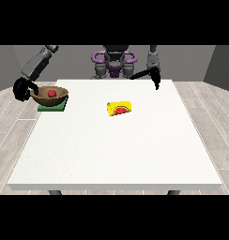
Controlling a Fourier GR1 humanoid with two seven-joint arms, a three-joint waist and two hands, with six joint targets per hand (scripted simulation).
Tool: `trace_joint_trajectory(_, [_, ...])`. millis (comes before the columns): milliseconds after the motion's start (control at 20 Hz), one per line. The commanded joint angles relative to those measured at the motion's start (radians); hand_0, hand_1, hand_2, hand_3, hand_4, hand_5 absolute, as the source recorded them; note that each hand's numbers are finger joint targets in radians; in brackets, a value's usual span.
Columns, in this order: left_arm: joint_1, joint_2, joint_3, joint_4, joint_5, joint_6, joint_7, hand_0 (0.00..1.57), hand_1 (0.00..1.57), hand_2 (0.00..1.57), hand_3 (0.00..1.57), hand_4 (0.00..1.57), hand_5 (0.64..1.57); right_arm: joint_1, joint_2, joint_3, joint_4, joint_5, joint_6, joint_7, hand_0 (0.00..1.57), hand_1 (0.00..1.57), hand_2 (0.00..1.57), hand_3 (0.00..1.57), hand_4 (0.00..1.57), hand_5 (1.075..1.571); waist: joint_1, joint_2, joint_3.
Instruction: Pick the cup and pour the ball into the bowl, then pick the bowl and place it on the pad
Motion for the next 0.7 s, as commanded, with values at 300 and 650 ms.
trace_joint_trajectory(300, [0.003,0.028,0.018,-0.096,0.019,-0.02,0.004,0.0,0.0,0.0,0.0,0.0,1.565,0.019,-0.091,0.028,0.017,0.066,-0.103,-0.028,1.57,1.57,1.49,1.15,0.0,1.554,0.002,0.083,0.0005])
trace_joint_trajectory(650, [-0.027,0.038,0.045,-0.062,0.031,-0.029,0.035,0.0,0.0,0.0,0.0,0.0,1.565,-0.023,-0.122,0.067,-0.004,0.109,-0.141,0.028,0.0,0.0,0.41,0.24,0.0,1.487,-0.011,0.043,-0.0008])
